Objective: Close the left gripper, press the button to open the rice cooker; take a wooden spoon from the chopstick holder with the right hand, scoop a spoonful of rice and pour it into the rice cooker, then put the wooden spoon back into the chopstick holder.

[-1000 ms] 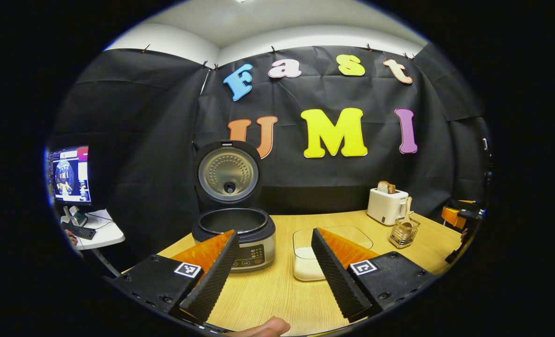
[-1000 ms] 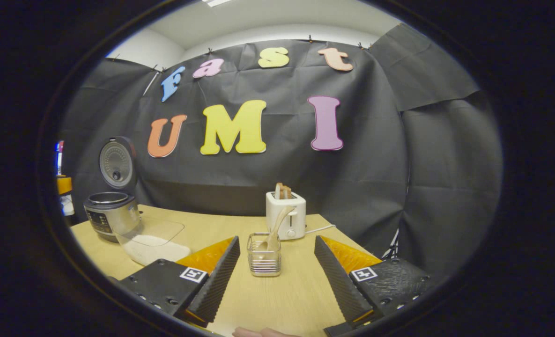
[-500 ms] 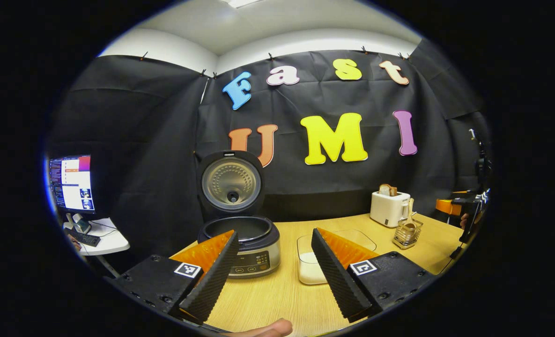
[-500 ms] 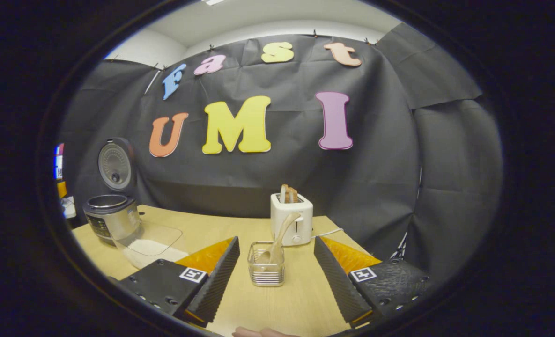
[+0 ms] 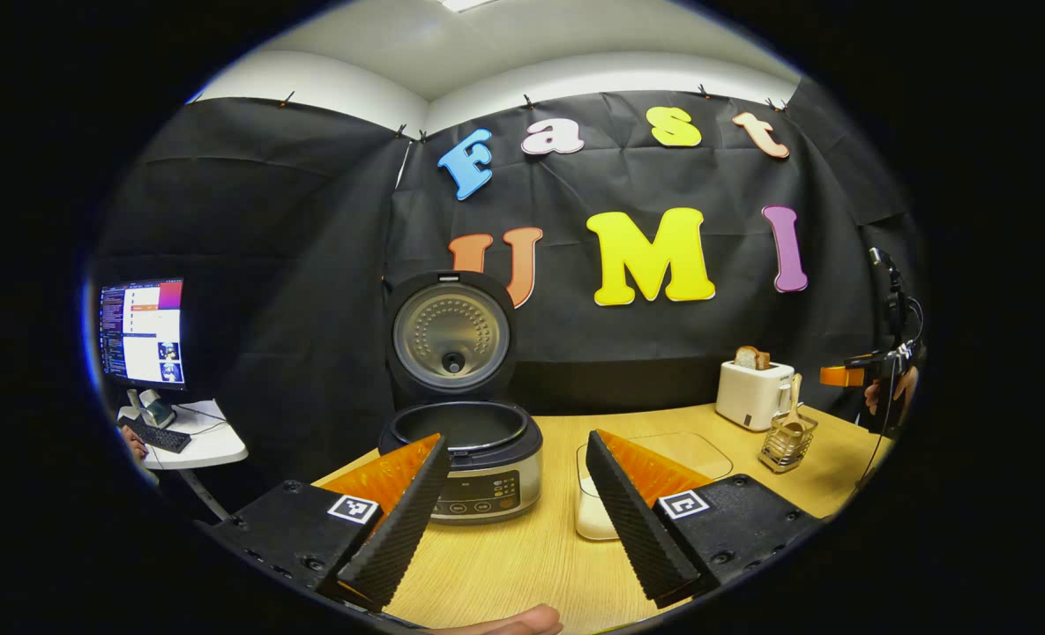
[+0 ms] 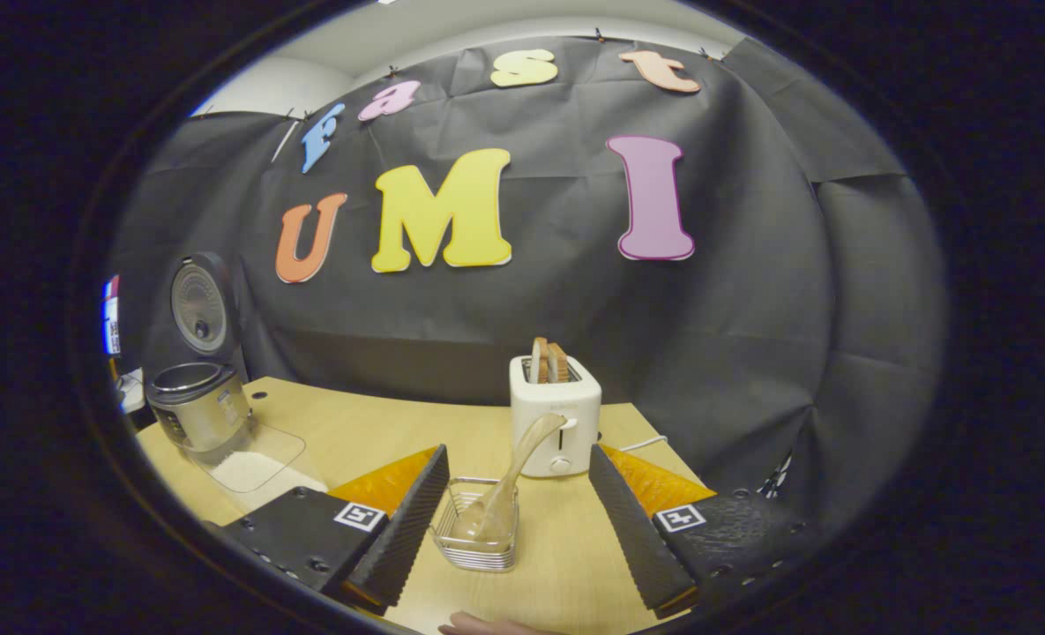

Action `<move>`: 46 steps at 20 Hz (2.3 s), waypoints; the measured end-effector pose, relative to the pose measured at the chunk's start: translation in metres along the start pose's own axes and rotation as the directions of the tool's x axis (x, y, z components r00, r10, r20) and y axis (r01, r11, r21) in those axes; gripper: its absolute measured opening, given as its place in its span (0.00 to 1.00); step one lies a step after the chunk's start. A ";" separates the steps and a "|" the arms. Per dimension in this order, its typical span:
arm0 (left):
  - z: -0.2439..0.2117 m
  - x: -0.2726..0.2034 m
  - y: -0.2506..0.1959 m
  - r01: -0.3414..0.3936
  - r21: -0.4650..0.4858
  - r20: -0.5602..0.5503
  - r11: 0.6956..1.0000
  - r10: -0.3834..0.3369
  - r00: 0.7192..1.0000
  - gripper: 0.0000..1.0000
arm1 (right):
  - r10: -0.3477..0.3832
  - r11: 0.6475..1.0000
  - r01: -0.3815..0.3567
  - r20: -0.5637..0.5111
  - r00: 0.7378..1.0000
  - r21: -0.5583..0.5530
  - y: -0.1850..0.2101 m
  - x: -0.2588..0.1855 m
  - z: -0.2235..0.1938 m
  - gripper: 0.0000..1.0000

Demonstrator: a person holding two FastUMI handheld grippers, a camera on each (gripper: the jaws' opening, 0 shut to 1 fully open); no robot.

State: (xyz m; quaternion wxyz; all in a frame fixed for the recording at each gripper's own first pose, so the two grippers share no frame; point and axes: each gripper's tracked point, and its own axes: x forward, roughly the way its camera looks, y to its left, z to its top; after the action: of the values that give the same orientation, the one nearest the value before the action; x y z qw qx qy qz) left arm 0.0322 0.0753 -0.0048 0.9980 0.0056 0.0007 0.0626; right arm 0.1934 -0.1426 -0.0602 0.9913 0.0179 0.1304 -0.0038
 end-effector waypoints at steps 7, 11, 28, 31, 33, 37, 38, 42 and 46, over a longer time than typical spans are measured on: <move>-0.026 0.021 -0.001 -0.037 0.012 -0.038 0.999 0.037 0.999 0.99 | 0.043 0.999 -0.043 -0.084 0.996 0.005 -0.002 0.069 -0.007 0.96; -0.030 0.025 0.001 -0.055 0.054 -0.039 0.997 0.057 0.998 0.99 | 0.031 0.996 -0.019 -0.138 0.990 0.088 -0.001 0.099 -0.024 0.95; -0.018 0.023 0.017 -0.086 0.056 -0.007 0.995 0.086 0.996 0.99 | 0.124 0.946 -0.032 -0.267 0.956 0.324 0.016 0.129 -0.028 0.22; -0.012 0.017 0.014 -0.069 0.035 0.001 0.997 0.069 0.998 0.99 | 0.124 0.954 -0.046 -0.251 0.960 0.295 0.026 0.108 -0.018 0.19; -0.007 0.013 0.012 -0.060 0.016 0.006 0.998 0.060 0.998 0.99 | 0.108 0.968 -0.045 -0.248 0.963 0.247 0.031 0.095 -0.018 0.18; 0.010 0.003 0.027 -0.077 0.006 0.042 0.997 0.076 0.996 0.99 | 0.080 0.985 -0.040 -0.236 0.968 0.170 0.043 0.076 -0.015 0.19; 0.013 0.001 0.031 -0.080 0.000 0.048 0.997 0.079 0.996 0.99 | 0.070 0.988 -0.034 -0.237 0.969 0.153 0.045 0.073 -0.014 0.18; 0.023 -0.008 0.043 -0.076 0.004 0.061 0.997 0.076 0.995 0.99 | 0.028 0.995 -0.008 -0.207 0.978 0.097 0.051 0.067 -0.003 0.14; 0.019 -0.009 0.053 -0.086 0.029 0.038 0.996 0.085 0.996 0.99 | -0.022 0.999 0.027 -0.148 0.989 0.036 0.062 0.054 0.024 0.14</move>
State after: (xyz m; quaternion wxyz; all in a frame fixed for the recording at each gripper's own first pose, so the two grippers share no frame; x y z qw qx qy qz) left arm 0.0172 0.1262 0.0146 0.9941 0.0222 -0.0167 0.1050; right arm 0.2522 -0.0815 -0.0488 0.9782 0.0352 0.2037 -0.0170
